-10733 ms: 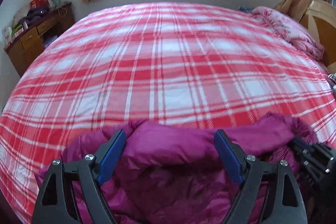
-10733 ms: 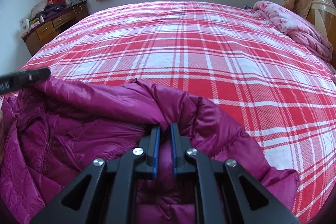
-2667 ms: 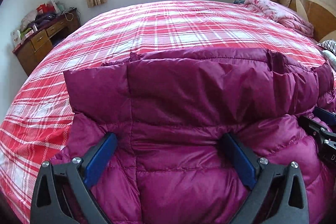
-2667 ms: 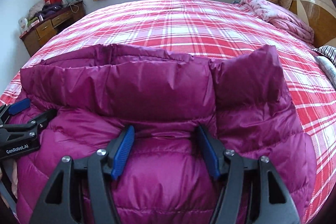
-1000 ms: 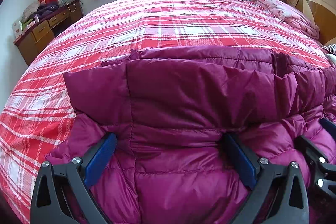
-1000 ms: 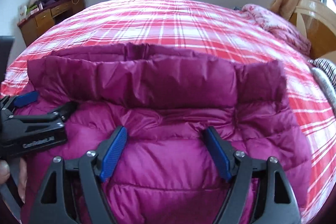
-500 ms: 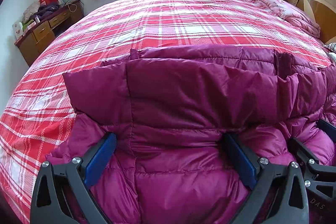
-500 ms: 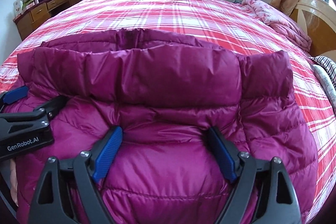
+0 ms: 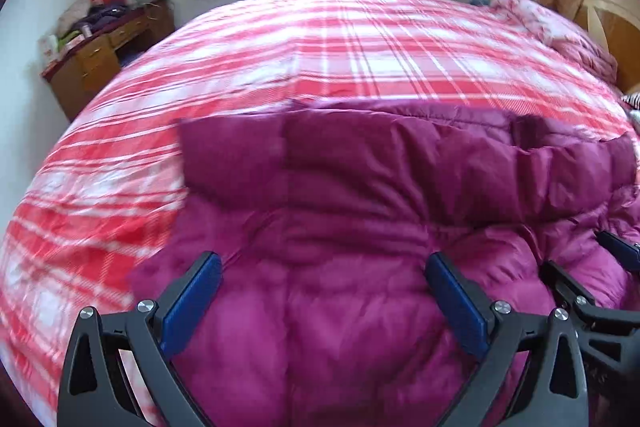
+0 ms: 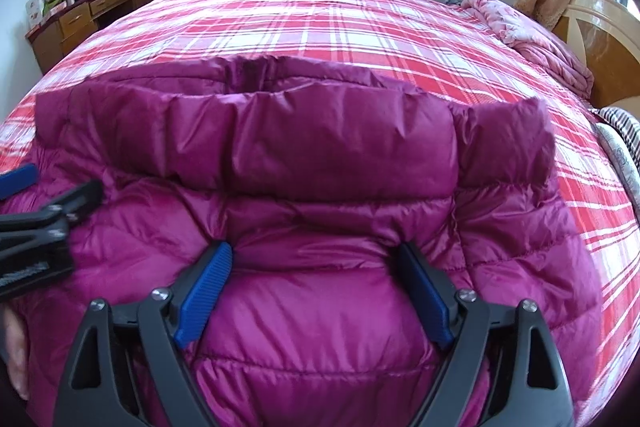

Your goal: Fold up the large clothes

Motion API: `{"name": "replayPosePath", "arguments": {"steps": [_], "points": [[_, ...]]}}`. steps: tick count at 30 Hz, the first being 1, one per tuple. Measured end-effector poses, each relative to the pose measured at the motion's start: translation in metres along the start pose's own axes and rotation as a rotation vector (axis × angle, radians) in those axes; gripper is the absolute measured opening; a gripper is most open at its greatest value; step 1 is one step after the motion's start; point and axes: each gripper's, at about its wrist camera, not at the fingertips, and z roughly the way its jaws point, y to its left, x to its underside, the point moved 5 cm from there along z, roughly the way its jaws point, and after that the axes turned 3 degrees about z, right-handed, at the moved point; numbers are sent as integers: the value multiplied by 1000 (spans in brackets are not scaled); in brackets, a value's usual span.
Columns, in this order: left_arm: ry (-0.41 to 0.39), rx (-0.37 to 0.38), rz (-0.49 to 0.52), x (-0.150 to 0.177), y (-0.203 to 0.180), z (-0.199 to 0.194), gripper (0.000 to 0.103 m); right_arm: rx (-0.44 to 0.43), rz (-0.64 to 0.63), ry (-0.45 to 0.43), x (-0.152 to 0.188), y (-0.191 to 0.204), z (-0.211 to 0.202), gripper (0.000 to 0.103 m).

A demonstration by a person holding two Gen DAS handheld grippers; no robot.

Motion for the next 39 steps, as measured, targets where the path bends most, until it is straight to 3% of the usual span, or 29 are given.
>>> {"name": "replayPosePath", "arguments": {"steps": [4,6,13,18,25,28,32,37,39], "points": [[-61,25,1,22,7,-39,102,-43,-10,-68,22,12,-43,88],[-75,20,15,33,7,-46,102,7,-48,-89,40,20,-55,89],[-90,-15,1,58,12,-31,102,97,-64,-138,66,31,-42,90],[-87,-26,-10,65,18,-38,102,77,-43,-128,65,30,-43,91],[-71,-24,-139,93,73,-65,102,-11,-10,-153,79,23,-85,91],[-52,58,-197,112,89,-75,102,-17,-34,-177,92,27,-104,91],[-14,196,-290,139,92,-76,102,-4,-38,-146,109,27,-91,91],[-61,247,-313,139,82,-76,100,12,-37,-170,113,30,-75,92],[-71,260,-304,138,78,-72,80,0,-32,-161,114,30,-76,92]]}}
